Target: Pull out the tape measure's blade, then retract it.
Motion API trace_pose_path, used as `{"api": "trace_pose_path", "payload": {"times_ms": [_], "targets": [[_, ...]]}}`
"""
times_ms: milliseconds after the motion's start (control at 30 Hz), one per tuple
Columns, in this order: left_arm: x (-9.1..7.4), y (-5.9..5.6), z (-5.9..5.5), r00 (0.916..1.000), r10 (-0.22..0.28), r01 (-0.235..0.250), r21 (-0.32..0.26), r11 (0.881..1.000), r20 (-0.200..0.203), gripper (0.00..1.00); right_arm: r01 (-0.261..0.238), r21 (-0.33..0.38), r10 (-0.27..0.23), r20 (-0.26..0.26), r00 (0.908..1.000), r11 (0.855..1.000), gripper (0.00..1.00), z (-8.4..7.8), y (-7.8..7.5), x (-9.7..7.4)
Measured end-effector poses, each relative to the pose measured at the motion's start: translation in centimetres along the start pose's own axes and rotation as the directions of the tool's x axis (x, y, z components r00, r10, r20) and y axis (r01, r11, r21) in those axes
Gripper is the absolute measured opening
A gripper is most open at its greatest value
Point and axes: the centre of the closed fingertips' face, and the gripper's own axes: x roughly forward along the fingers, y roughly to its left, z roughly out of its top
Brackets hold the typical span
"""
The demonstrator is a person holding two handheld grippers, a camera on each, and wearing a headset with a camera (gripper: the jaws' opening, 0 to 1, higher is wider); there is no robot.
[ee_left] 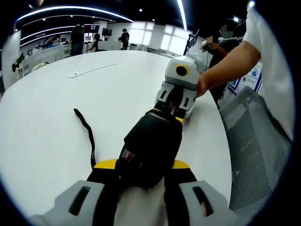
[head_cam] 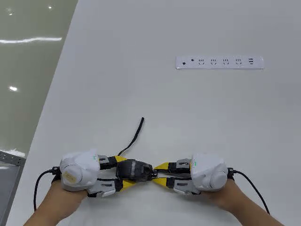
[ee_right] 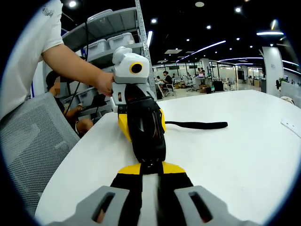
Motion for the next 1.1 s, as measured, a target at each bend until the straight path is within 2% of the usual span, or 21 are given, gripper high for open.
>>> {"api": "trace_pose_path", "payload": {"times_ms": [633,1100], "targets": [[0.0,0.0,-0.2,0.9999,0.003,-0.003,0.009,1.0,-0.012,0.32,0.016,-0.003,-0.016,0.004,0.9999,1.0,0.12,-0.2,-0.2,-1.1],[0.0,0.1,-0.4,0.9998,0.004,-0.004,0.013,1.0,-0.018,0.31,0.032,0.03,-0.032,0.012,0.9994,0.999,0.12,-0.7,-0.5,-2.6]]}}
